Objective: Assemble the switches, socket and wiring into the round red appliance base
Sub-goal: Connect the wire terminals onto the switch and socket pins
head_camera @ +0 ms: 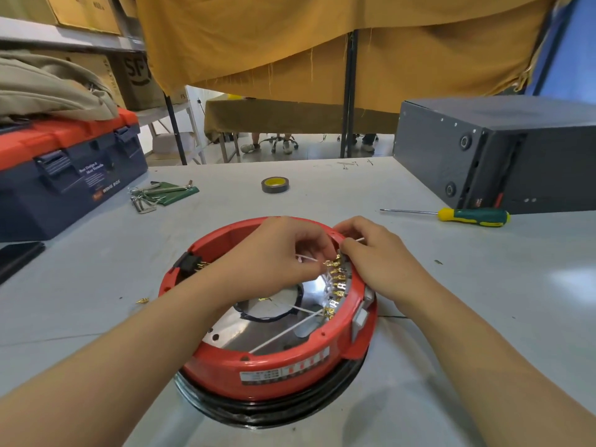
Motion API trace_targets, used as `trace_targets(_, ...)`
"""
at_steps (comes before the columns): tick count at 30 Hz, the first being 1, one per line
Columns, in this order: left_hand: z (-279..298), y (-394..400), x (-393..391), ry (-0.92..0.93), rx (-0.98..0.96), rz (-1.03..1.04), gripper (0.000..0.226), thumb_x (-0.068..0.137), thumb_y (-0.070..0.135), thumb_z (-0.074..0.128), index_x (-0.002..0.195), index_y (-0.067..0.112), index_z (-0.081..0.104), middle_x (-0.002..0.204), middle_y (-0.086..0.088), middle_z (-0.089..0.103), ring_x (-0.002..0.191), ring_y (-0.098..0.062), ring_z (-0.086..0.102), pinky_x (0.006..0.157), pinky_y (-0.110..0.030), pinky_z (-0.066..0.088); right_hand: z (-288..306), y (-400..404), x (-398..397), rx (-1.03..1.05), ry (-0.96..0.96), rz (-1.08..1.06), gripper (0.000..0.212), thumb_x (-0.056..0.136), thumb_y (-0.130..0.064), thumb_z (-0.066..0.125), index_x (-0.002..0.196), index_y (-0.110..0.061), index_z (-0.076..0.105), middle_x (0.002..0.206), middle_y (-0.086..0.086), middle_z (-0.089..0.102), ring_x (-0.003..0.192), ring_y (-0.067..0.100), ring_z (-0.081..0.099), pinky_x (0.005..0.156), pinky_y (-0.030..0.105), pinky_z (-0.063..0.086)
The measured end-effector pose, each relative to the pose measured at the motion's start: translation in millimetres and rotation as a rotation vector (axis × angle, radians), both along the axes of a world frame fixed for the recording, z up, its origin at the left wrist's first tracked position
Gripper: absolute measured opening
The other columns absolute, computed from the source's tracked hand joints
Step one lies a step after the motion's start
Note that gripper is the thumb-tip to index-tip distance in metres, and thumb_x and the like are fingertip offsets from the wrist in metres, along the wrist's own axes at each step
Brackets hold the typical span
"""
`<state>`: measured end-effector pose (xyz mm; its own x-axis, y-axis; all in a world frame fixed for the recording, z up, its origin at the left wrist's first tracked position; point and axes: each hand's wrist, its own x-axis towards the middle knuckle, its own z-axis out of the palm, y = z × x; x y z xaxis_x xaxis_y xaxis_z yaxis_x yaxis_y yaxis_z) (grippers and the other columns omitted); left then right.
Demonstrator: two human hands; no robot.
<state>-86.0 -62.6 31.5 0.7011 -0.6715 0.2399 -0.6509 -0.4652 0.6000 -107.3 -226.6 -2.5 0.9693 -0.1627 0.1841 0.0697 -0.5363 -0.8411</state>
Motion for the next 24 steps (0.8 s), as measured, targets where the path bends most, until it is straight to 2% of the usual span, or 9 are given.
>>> trace_targets(3,-0.6,-0.3,-1.7,-0.102,0.031,0.005,0.013,0.08,0.004,0.068,0.085,0.015,0.072,0.078,0.015,0.067,0.072,0.009,0.058,0.064,-0.004,0.041,-0.6,-0.4,0.1,0.0,-0.001,0.005,0.024,0.09,-0.017,0.047,0.106,-0.026,0.061,0.098,-0.009,0.061,0.082,-0.001,0.055,0.061,0.015,0.04)
trace_targets(7,-1.8,-2.3,-2.6,-0.244,0.098,0.001,0.009,0.082,0.011,0.068,0.087,0.015,0.074,0.084,0.006,0.072,0.077,-0.005,0.059,0.067,-0.017,0.045,-0.5,0.0,-0.1,-0.002,-0.01,0.01,0.024,0.091,-0.017,0.046,0.107,-0.025,0.061,0.097,-0.01,0.061,0.084,0.0,0.056,0.066,0.015,0.044)
trace_targets(11,-1.4,-1.7,-1.5,-0.305,0.132,-0.029,0.013,0.086,0.012,0.065,0.094,0.014,0.075,0.088,0.006,0.071,0.081,-0.004,0.056,0.068,-0.007,0.039,-0.1,-0.1,-0.3,-0.01,-0.006,0.016,0.026,0.091,-0.018,0.046,0.111,-0.024,0.061,0.101,-0.008,0.061,0.084,0.001,0.056,0.063,0.016,0.041)
trace_targets(16,-2.4,-3.8,-3.5,-0.149,0.078,-0.02,0.011,0.086,0.009,0.063,0.089,0.019,0.068,0.079,0.011,0.067,0.076,0.006,0.057,0.066,-0.004,0.038,-0.3,-0.2,-0.8,-0.017,-0.013,0.014,0.026,0.091,-0.018,0.046,0.113,-0.022,0.06,0.105,-0.005,0.062,0.087,0.007,0.057,0.064,0.014,0.041)
trace_targets(24,-3.4,-6.4,1.0,0.104,-0.008,0.033,0.011,0.082,0.006,0.066,0.082,0.016,0.065,0.071,0.008,0.067,0.065,0.003,0.059,0.062,-0.007,0.042,-1.3,-0.6,0.0,-0.026,-0.02,0.014,0.027,0.091,-0.018,0.046,0.112,-0.024,0.06,0.101,-0.008,0.061,0.081,-0.001,0.054,0.059,0.014,0.038)
